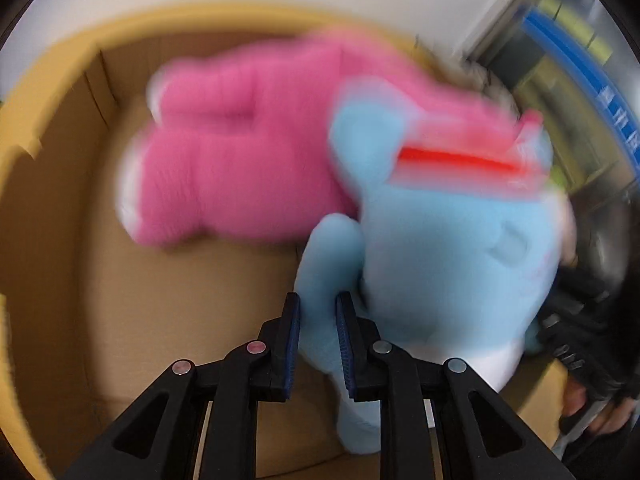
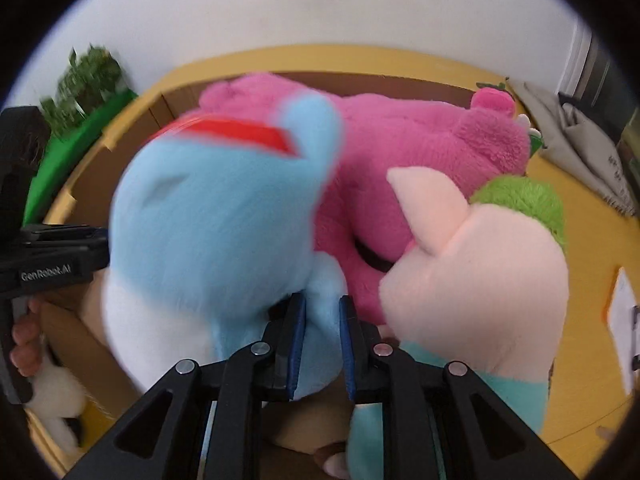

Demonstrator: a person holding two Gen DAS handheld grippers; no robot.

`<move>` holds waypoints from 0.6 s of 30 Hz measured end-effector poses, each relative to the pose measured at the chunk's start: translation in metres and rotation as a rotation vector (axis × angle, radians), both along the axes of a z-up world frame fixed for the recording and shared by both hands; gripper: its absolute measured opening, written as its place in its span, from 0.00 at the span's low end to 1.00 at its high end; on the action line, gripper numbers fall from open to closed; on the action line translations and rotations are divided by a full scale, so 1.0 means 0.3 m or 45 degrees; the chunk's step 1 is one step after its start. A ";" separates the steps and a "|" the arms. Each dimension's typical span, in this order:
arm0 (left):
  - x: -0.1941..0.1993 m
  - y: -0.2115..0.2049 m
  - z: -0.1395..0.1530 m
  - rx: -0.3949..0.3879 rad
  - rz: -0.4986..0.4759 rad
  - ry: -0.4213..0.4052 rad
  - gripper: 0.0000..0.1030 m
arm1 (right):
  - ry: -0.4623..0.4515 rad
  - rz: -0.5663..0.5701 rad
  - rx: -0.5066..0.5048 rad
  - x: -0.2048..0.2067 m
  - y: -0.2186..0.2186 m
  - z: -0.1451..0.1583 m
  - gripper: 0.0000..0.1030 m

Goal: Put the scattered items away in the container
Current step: 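Lift the blue cat with both grippers and lower it into the box, then open both grippers to release the blue cat and withdraw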

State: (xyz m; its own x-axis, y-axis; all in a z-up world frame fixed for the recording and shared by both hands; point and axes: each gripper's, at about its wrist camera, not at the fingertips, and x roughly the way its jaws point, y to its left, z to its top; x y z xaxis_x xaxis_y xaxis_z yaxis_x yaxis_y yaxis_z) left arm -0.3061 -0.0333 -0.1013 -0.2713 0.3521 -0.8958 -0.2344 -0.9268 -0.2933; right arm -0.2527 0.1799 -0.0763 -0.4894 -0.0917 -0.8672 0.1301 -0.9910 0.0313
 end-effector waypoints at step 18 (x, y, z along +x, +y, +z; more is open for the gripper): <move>0.252 -0.168 0.238 0.110 0.146 0.256 0.45 | 0.233 0.084 -0.009 0.080 -0.169 0.142 0.66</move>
